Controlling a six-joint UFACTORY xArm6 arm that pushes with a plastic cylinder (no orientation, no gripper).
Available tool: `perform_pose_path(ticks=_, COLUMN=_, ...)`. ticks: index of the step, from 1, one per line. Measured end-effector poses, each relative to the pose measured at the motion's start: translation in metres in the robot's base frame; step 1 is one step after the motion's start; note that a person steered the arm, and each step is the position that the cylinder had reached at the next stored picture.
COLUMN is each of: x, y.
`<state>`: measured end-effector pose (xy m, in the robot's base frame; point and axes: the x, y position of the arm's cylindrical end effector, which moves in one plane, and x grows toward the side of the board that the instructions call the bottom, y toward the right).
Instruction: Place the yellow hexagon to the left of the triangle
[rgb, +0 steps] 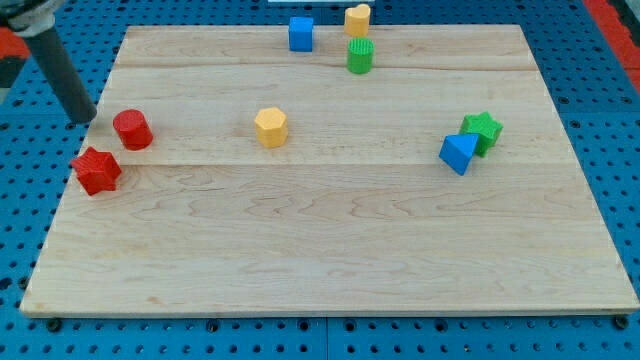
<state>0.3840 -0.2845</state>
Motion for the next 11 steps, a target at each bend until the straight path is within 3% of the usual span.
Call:
perform_pose_path(ticks=2, x=0.012, y=0.117)
perform_pose_path(ticks=3, x=-0.031, y=0.11)
perform_pose_path(ticks=5, x=0.0, y=0.235)
perform_pose_path(ticks=7, x=-0.033, y=0.345)
perform_pose_path(ticks=9, x=0.075, y=0.376)
perform_pose_path(ticks=11, x=0.015, y=0.304)
